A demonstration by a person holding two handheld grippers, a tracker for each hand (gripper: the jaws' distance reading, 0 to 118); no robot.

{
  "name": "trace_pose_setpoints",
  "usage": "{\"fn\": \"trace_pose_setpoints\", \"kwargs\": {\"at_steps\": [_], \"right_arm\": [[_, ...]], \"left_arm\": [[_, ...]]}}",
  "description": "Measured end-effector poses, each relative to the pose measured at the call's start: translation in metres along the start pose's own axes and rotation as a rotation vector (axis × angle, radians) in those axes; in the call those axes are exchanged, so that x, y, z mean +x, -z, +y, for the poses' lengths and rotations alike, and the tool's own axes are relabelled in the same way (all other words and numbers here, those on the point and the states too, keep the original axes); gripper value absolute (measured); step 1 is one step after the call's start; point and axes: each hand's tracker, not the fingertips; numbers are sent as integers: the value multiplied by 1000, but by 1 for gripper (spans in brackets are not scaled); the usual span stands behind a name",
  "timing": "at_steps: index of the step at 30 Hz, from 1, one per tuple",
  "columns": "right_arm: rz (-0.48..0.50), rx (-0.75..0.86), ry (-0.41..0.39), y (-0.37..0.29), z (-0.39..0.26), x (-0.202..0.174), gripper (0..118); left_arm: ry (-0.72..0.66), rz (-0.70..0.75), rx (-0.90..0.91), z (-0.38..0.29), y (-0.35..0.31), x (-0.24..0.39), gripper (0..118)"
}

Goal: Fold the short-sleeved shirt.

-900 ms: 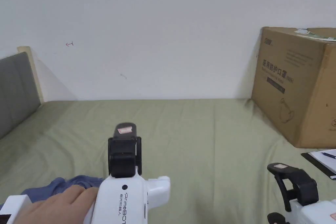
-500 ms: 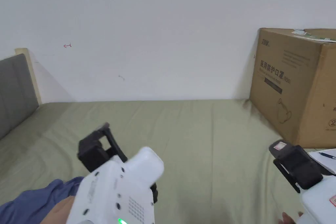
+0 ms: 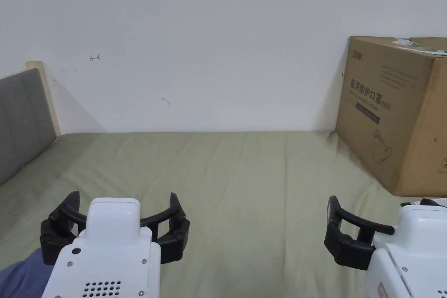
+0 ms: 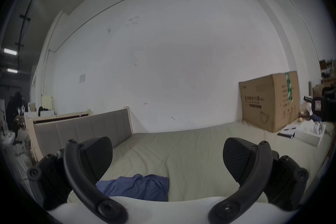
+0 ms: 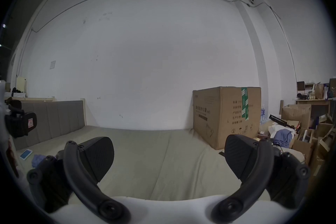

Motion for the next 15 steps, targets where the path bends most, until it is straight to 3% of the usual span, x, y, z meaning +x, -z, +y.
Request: {"fn": "trace_pose_setpoints", "kwargs": {"at_steps": [9,15], "right_arm": [[17,23,-38,-2,3,1,118],[36,13,-37,-1,7,-2,118]], "left_arm": [[-33,-22,3,5,6,2,118],[22,-47,-4,5,5,12,118]]}}
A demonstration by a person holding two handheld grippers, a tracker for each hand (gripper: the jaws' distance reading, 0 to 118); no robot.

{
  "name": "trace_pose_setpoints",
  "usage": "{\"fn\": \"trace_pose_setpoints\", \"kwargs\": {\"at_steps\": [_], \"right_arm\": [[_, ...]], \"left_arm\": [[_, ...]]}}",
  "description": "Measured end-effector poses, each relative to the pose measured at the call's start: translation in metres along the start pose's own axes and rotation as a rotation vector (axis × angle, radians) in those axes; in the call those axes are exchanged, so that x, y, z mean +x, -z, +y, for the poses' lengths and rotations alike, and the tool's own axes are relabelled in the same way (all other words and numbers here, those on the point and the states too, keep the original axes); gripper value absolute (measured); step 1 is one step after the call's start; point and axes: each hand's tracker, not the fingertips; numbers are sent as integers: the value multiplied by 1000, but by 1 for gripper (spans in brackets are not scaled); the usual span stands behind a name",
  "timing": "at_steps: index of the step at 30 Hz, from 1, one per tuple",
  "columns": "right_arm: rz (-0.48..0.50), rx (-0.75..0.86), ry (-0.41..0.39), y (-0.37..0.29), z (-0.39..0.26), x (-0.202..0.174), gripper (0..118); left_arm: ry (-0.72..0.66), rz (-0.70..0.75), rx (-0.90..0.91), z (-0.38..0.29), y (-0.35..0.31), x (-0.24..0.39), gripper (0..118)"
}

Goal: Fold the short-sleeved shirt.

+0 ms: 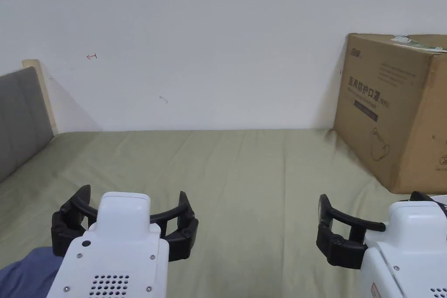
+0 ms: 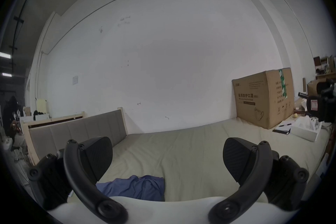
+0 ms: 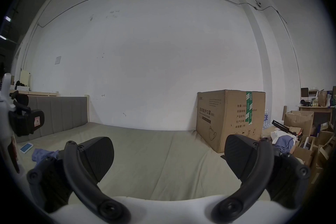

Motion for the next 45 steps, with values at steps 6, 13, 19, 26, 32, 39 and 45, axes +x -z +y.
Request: {"fn": "trace_pose_setpoints", "kwargs": {"at_steps": [6,13,19,26,32,39,45], "right_arm": [[85,-5,7,-3,2,1,118],[79,25,-13,-8,3,-3,34],[61,-8,14,-7,2,3,0],[35,-6,18,-6,3,5,0],[147,-19,40,15,5,-31,0],[406,-14,38,27,9,-133,0],[544,1,15,19,12,-184,0]], "left_arm": [[-24,-55,15,5,-5,2,118],[-19,-47,39,12,-8,-1,39],[-2,-49,9,8,-6,-2,0],[-58,-41,-38,6,-2,-7,0],[-42,107,-57,5,-18,-55,0],[0,402,-90,0,-60,-149,0],[-6,487,-120,-10,-85,-179,0]]}}
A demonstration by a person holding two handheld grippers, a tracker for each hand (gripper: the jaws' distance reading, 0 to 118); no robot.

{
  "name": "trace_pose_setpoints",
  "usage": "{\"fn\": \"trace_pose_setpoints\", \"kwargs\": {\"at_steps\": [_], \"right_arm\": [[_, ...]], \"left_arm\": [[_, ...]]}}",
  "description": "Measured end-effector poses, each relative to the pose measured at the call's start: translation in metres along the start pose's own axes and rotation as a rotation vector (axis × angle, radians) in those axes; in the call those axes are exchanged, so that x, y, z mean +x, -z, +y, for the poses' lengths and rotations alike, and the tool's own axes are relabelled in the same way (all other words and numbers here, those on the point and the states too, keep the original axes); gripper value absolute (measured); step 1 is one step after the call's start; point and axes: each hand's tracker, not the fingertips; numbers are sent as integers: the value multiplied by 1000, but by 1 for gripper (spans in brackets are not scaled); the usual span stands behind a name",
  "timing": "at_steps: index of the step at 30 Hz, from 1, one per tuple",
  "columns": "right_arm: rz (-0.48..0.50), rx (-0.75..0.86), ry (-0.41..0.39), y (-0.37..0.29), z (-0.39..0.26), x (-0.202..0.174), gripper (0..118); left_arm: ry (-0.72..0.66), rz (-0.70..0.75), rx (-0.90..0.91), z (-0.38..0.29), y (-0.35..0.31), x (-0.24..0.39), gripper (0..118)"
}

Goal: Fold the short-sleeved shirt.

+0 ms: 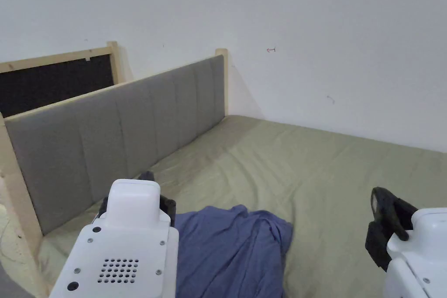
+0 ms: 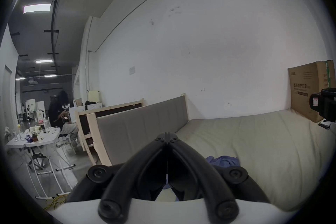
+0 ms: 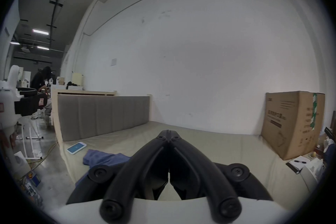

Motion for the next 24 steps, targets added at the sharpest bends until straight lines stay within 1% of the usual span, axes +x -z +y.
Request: {"fn": "trace_pose_setpoints", "kwargs": {"at_steps": [3,7,10,12,14,17,18,19,21,22,23,24], "right_arm": [[17,-5,19,-1,0,0,0],[-17,-31,17,-3,1,15,0],[-36,-43,33,-13,7,34,0],[-40,-52,39,-20,9,47,0],[-58,-86,18,-28,8,61,0],[-105,-150,-23,-40,4,81,0],[-116,-167,-29,-45,2,86,0],[-129,-186,-32,-50,0,93,0],[-150,-221,-41,-59,-5,105,0],[-172,-238,-48,-64,-8,110,0],[-201,-255,-53,-67,-12,114,0],[-225,-271,-54,-69,-15,118,0]], "left_arm": [[5,9,-12,-5,2,1,0],[15,-23,-27,-7,11,15,0],[14,-135,-59,0,41,34,0],[46,-288,-228,0,85,51,0],[41,-464,-505,-17,148,73,0],[-3,-612,-850,-77,241,100,0],[30,-590,-930,-97,259,109,3],[60,-562,-994,-114,278,119,12],[162,-500,-1064,-145,301,135,60],[220,-478,-1060,-159,309,143,85],[264,-487,-1040,-175,316,146,108],[291,-497,-1021,-182,320,151,113]]}}
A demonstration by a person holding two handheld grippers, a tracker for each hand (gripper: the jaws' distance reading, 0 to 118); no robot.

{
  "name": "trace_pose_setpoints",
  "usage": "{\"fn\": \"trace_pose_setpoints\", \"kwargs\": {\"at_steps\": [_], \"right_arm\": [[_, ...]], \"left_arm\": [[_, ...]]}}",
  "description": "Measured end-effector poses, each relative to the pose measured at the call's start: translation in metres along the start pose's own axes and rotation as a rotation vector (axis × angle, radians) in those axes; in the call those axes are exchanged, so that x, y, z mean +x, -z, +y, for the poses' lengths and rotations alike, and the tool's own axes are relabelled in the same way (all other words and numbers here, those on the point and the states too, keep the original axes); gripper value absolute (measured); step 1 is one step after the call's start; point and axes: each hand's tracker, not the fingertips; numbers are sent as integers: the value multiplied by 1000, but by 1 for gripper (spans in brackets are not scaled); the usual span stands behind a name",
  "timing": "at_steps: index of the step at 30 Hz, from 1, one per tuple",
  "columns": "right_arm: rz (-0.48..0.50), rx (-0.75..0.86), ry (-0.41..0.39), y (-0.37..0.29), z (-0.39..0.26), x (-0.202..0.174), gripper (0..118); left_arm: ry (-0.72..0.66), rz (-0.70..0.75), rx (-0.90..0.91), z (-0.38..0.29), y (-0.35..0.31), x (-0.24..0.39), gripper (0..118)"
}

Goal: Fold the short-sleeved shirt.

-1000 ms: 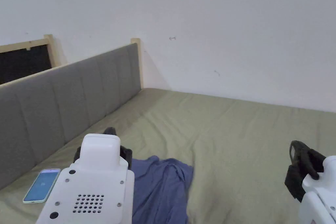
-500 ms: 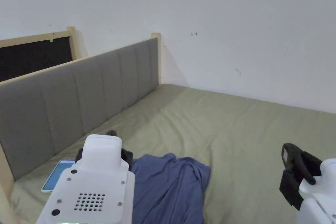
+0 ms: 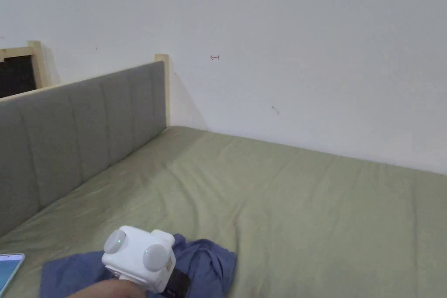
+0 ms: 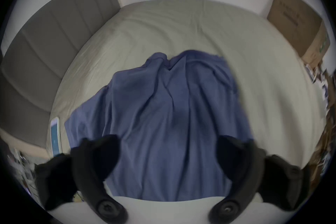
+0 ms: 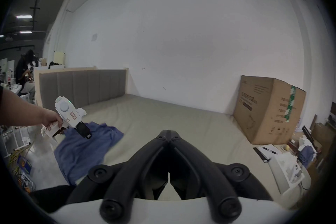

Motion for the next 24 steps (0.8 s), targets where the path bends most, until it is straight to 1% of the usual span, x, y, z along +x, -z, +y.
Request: {"fn": "trace_pose_setpoints", "kwargs": {"at_steps": [1,4,6,7,8,9,11,13,14,15,16,17,18,19,20,21,22,23,24], "right_arm": [[-20,-22,4,1,-4,4,0],[-28,-82,35,6,-13,12,0],[-23,-107,47,9,-18,15,0],[-20,-112,48,9,-19,15,0],[-17,-115,45,10,-20,14,0],[-13,-118,39,11,-20,13,0],[-1,-123,31,12,-20,10,0],[11,-126,32,15,-20,7,0],[16,-128,36,16,-20,7,0],[21,-130,40,16,-20,6,0],[27,-131,46,16,-20,5,0],[32,-127,50,15,-20,4,0],[37,-117,54,13,-20,3,0],[42,-104,56,10,-20,3,0],[48,-93,56,7,-19,3,0],[51,-85,55,4,-18,3,0],[54,-79,55,0,-17,4,0],[56,-73,55,-5,-17,5,0],[56,-65,58,-9,-16,6,0]], "left_arm": [[19,21,18,3,10,2,114],[-19,-3,11,5,32,8,113],[-78,-33,-81,4,57,6,113],[-104,-23,-135,-6,39,20,114],[-180,-51,-139,-12,42,19,117],[-219,-51,-89,-15,41,18,117],[-161,-29,-81,-21,32,30,117],[-163,-18,-72,-25,21,35,115],[-166,-14,-65,-28,15,36,108],[-164,-17,-55,-17,21,25,98],[-154,-44,-31,-17,14,24,90],[-133,-59,-7,-20,6,26,85],[-103,-62,11,-23,-4,28,85],[-80,-78,24,-18,8,20,60],[-54,-56,26,-20,2,22,36],[-17,24,9,-23,-2,25,5],[-1,57,12,-27,-6,26,1],[-23,16,10,-32,-13,26,1],[-33,7,7,-34,-18,23,1]]}}
